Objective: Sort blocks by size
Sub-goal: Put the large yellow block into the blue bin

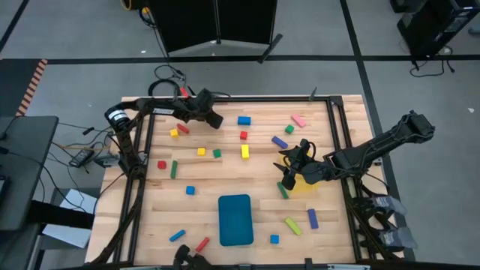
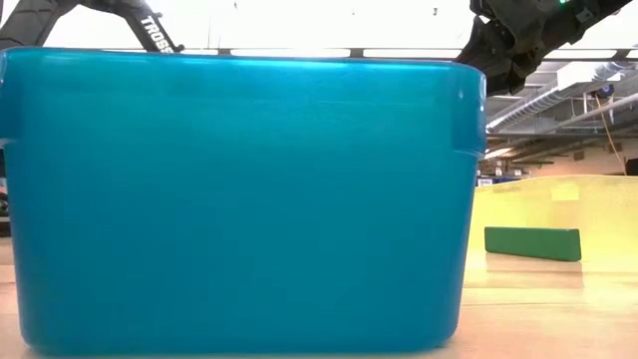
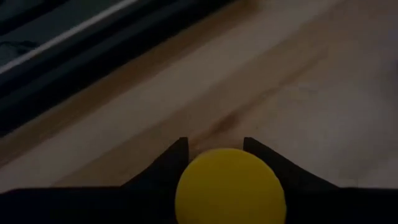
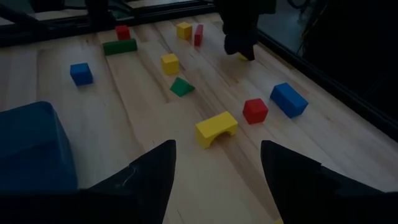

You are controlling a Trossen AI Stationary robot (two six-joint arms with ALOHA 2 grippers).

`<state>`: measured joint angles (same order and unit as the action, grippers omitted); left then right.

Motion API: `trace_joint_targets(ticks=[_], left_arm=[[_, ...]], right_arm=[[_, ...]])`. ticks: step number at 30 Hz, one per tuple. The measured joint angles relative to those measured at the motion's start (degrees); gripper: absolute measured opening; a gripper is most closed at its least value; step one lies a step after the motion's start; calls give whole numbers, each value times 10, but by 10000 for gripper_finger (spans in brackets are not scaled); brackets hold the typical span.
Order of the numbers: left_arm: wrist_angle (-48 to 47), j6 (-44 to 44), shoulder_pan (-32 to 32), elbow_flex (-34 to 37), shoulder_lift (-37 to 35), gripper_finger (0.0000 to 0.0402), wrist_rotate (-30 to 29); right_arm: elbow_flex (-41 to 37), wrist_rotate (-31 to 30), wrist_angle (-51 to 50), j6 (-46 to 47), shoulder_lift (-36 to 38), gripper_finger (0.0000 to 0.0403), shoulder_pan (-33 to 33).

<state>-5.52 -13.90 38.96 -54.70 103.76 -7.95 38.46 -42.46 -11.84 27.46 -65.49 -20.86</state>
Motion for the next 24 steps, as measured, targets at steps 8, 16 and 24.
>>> trace_joint_targets(ticks=[8,16,24], left_arm=[[1,35,-98,0,-90,132,29],[0,88,-297,0,-188,132,125],[46,63,-529,1,-165,132,130]], right_arm=[[0,0,12,0,0,243,0],[0,0,30,-5,0,241,1],[0,1,33,-4,0,236,1]])
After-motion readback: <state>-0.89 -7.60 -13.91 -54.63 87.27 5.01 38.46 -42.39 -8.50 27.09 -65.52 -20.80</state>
